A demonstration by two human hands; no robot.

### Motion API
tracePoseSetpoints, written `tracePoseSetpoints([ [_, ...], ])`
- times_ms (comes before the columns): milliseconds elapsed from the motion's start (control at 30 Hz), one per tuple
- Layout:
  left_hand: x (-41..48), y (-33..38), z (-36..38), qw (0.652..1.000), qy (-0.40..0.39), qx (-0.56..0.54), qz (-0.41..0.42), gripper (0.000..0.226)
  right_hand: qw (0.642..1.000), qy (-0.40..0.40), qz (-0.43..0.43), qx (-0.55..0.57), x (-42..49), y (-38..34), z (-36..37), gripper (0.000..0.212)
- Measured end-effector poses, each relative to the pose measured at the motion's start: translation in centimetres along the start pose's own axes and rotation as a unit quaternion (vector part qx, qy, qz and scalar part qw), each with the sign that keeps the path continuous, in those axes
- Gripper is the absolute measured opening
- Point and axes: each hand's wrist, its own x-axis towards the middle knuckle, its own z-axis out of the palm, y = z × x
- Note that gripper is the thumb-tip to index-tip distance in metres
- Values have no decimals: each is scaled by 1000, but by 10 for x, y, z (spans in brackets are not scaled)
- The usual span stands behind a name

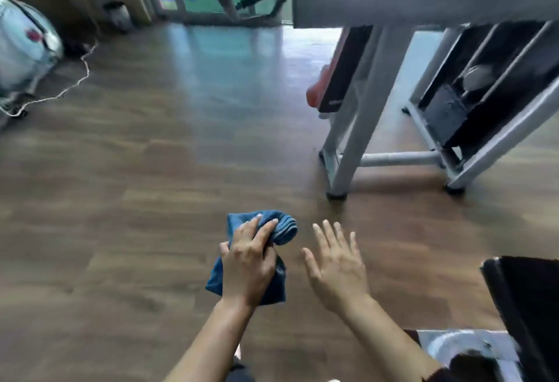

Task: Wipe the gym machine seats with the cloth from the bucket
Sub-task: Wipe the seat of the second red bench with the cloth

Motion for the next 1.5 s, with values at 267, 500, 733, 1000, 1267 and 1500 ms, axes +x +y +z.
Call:
tracePoseSetpoints([
  [267, 19, -155, -89, 996, 25, 4, -89, 50, 995, -11, -97, -7, 57, -169, 53, 80],
  [500, 58, -282, -160, 994, 17, 44, -95, 49, 992, -24, -124, -8, 110, -308, 86, 85],
  [733, 135, -371, -194, 991, 21, 58, -116, 51, 989, -9, -146, -7, 200, -394, 105, 77],
  [1000, 292, -454, -197, 991, 22, 64, -112, 52, 986, 10, -167, -7, 365, -461, 126, 73],
  [1267, 505, -520, -219, 992, 22, 69, -101, 50, 985, 19, -169, -13, 577, -533, 109, 68],
  [1500, 690, -577, -216, 996, 16, 72, -58, 50, 991, 53, -127, 4, 745, -572, 109, 68],
])
